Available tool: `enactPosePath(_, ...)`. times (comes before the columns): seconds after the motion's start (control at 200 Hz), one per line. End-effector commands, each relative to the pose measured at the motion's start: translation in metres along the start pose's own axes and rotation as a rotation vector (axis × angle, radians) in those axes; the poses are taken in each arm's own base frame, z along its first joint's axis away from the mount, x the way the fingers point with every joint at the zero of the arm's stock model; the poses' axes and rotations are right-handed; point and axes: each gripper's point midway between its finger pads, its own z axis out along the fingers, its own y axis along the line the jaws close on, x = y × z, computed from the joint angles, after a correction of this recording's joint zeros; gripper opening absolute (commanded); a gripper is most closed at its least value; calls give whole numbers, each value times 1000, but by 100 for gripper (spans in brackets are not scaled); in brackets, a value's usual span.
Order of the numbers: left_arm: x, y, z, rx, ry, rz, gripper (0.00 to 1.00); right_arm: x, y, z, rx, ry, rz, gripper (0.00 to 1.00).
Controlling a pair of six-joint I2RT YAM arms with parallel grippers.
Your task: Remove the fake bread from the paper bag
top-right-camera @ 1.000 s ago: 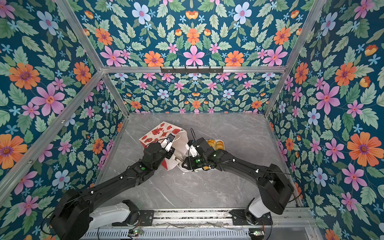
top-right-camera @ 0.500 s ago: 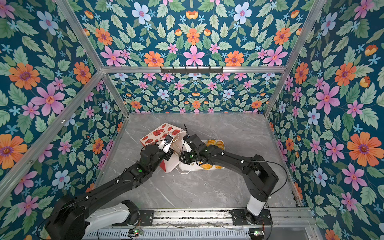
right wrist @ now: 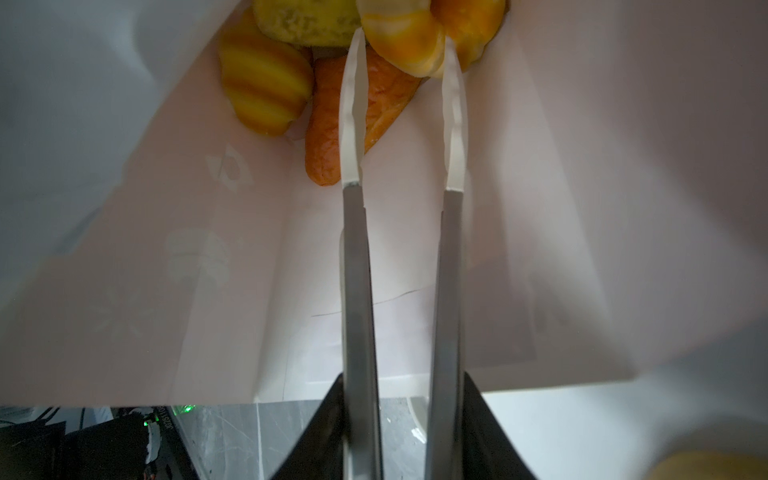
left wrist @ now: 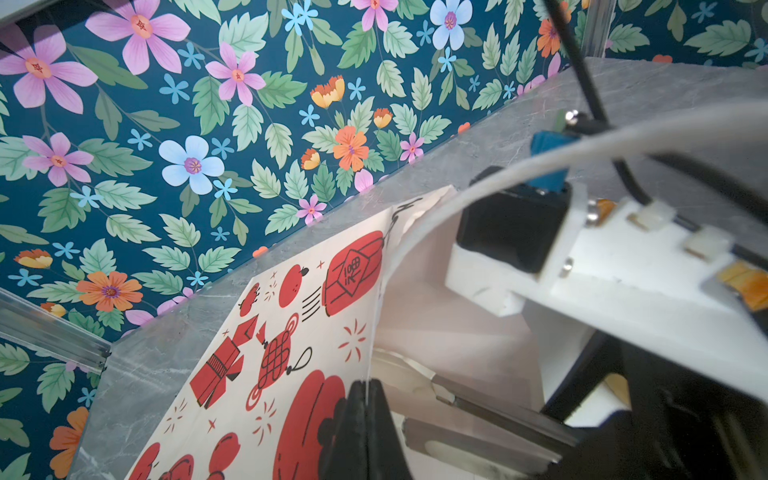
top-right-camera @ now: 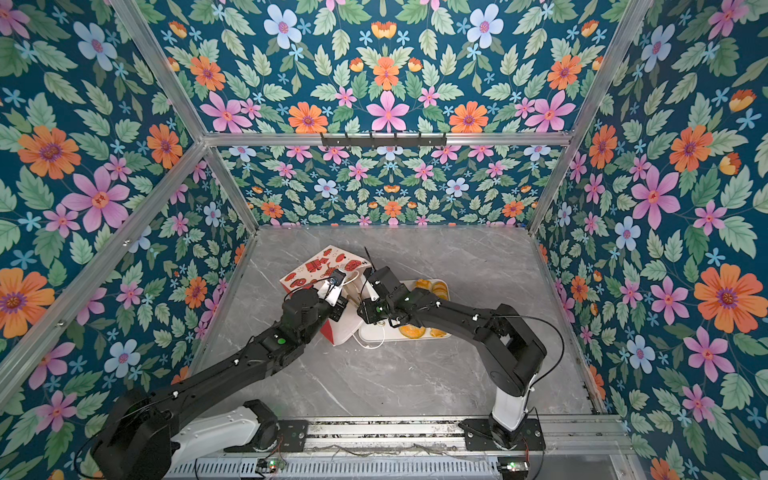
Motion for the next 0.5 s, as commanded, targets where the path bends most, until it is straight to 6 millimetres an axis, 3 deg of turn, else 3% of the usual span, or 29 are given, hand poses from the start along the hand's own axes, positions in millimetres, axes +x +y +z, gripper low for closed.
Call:
enactPosePath(0.0, -12, 4, 1, -9, -13, -37, 0, -18, 3, -4, -3, -96, -39, 38)
enactPosePath(0.24, -20, 3, 1, 7, -16, -43, 0, -23, 14, -5, 4, -136, -123, 38)
enactPosePath(0.495, -20, 3, -1, 11, -21, -50, 0, -26, 7, 3, 46, -126, -130, 39)
